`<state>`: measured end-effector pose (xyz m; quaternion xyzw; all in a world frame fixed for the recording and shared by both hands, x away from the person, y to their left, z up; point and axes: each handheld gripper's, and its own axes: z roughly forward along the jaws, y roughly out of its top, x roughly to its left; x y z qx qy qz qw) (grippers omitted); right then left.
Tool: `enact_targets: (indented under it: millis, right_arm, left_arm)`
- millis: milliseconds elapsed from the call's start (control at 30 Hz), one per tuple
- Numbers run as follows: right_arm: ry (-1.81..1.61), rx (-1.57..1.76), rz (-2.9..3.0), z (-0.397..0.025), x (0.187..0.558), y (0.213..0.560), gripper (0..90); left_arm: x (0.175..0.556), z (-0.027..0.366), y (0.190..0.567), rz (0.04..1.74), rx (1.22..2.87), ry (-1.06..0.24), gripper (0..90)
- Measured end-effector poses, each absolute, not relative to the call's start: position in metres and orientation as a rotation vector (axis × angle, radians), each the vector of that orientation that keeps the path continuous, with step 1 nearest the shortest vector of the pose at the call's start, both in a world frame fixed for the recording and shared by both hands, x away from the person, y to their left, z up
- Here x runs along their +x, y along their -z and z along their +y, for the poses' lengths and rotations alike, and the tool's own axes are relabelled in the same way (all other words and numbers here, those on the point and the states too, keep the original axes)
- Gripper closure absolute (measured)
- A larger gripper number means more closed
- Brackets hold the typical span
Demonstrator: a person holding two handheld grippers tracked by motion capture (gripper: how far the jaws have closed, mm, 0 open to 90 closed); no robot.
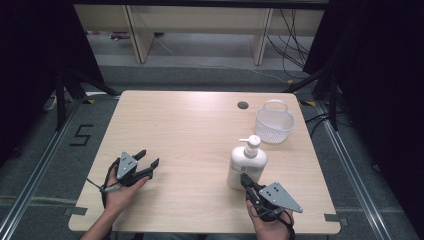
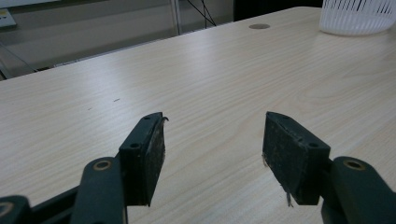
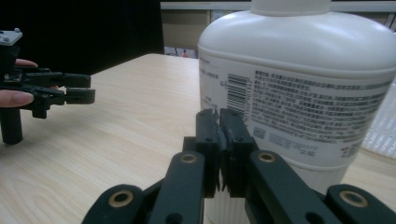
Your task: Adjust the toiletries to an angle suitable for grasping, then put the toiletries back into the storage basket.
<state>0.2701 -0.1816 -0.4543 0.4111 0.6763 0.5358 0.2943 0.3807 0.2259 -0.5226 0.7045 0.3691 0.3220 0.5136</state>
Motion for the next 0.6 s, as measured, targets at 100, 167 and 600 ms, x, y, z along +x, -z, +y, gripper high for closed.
enact_targets:
  millis: [100, 167, 600]
  right_arm:
    - [-1.444, 1.100, 1.787, -0.181, 0.267, 0.453, 85.9]
    - [-1.432, 1.095, 1.780, -0.183, 0.265, 0.451, 84.0]
    - [-1.427, 1.149, 1.623, -0.195, 0.258, 0.435, 61.0]
  left_arm:
    - [0.379, 0.226, 0.523, 0.896, 1.687, -0.775, 38.5]
    - [0.379, 0.226, 0.522, 0.897, 1.688, -0.773, 38.4]
    - [0.378, 0.226, 0.522, 0.914, 1.682, -0.777, 38.4]
